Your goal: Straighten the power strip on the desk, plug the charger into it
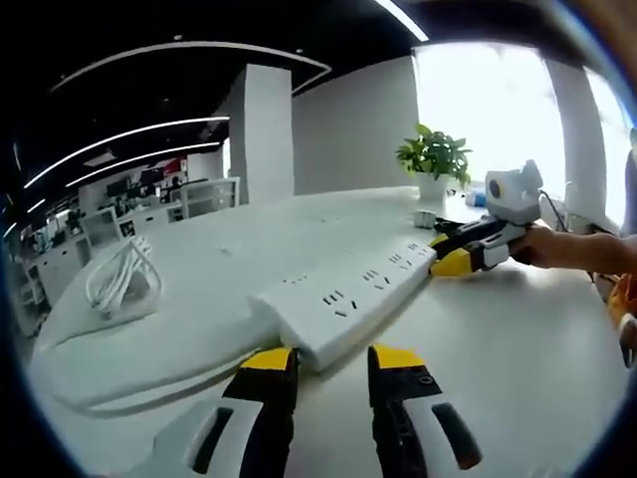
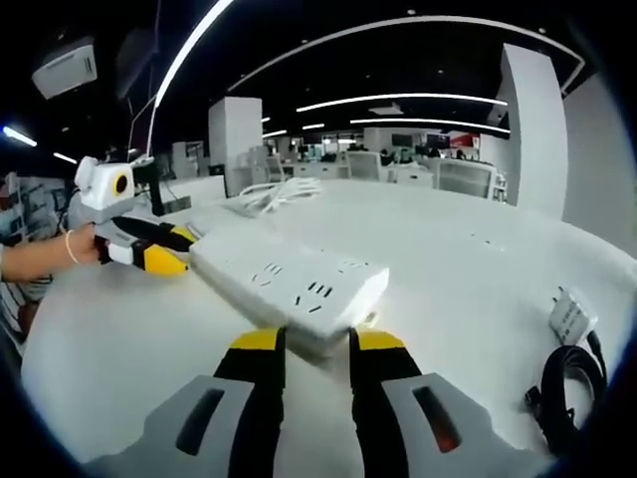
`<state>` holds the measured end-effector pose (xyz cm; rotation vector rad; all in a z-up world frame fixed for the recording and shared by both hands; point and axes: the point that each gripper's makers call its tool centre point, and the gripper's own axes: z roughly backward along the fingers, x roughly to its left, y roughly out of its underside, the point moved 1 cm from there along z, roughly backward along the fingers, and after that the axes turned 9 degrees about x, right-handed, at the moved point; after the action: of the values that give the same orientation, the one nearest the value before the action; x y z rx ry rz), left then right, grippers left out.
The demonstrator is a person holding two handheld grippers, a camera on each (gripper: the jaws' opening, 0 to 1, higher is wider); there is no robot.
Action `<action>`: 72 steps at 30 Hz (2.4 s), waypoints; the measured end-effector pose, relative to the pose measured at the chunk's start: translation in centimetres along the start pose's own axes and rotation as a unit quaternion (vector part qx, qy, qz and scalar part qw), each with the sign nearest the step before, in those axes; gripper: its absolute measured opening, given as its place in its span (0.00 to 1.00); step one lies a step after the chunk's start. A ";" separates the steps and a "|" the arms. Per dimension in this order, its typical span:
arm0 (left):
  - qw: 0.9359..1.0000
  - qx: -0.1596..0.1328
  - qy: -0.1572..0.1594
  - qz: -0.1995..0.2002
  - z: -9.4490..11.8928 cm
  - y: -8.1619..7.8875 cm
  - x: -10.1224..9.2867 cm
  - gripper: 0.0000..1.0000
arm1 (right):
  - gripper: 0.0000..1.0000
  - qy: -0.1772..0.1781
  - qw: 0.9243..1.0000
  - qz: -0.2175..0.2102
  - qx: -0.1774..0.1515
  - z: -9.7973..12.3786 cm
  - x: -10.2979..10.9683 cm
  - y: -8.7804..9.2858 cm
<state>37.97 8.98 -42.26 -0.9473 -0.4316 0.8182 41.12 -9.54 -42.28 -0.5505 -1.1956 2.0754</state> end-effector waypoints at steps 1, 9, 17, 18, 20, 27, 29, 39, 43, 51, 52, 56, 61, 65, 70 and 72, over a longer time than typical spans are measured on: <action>1.000 -0.001 -0.006 -0.005 0.1 -0.1 0.1 0.28 | 0.24 0.001 1.000 0.004 0.002 0.0 0.0 0.1; 0.999 -0.007 -0.021 -0.022 0.8 -0.6 0.3 0.37 | 0.26 -0.003 1.000 -0.015 -0.009 0.5 -0.2 0.0; 0.999 -0.011 -0.021 -0.023 0.9 -0.4 0.2 0.46 | 0.34 -0.001 1.000 -0.003 -0.015 1.4 0.5 -0.4; 0.999 -0.012 -0.021 -0.023 0.9 -0.4 0.1 0.47 | 0.35 -0.002 1.000 -0.004 -0.017 1.5 0.6 -0.4; 0.999 -0.012 -0.020 -0.023 1.0 -0.3 0.0 0.49 | 0.36 -0.003 1.000 -0.004 -0.019 1.7 0.8 -0.4; 0.999 -0.019 -0.017 -0.027 1.5 -0.2 -0.5 0.58 | 0.43 -0.014 0.999 -0.007 -0.031 2.3 1.1 -0.7; 0.999 -0.022 -0.013 -0.029 1.5 -0.3 -0.6 0.63 | 0.47 -0.017 0.999 -0.006 -0.031 2.6 1.3 -0.7; 0.999 -0.029 0.000 -0.043 1.6 -0.3 -1.4 0.75 | 0.56 -0.020 0.999 0.003 -0.042 3.5 1.2 -0.7; 0.998 -0.032 0.002 -0.044 1.7 -0.3 -1.5 0.76 | 0.62 -0.024 0.999 0.005 -0.047 4.1 1.4 -0.7; 0.998 -0.036 0.007 -0.043 1.8 -0.5 -1.8 0.80 | 0.79 -0.021 0.998 0.010 -0.063 5.1 0.6 -1.0; 0.998 -0.038 0.008 -0.042 1.8 -0.6 -1.9 0.81 | 0.82 -0.020 0.998 0.013 -0.063 5.1 0.6 -1.0; 0.998 -0.046 0.015 -0.035 2.0 -0.9 -2.2 0.90 | 0.92 -0.012 0.997 0.036 -0.068 5.6 0.5 -1.0; 0.997 -0.062 0.024 -0.026 2.5 -1.2 -2.7 0.99 | 1.00 -0.012 0.996 0.046 -0.070 6.1 0.5 -0.9; 0.997 -0.067 0.022 -0.028 3.3 -1.2 -2.8 0.99 | 1.00 -0.006 0.996 0.052 -0.075 7.0 0.3 -1.0; 0.997 -0.070 0.020 -0.031 4.0 -1.2 -2.8 0.99 | 0.99 0.007 0.995 0.055 -0.083 8.1 -0.6 -1.2; 0.997 -0.071 0.019 -0.032 4.0 -1.2 -2.8 0.99 | 0.97 0.010 0.995 0.052 -0.083 8.5 -1.1 -1.2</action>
<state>34.16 8.56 -39.06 -1.0734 -0.4902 0.7167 36.81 -14.89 -37.09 -0.7240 -1.3615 2.0623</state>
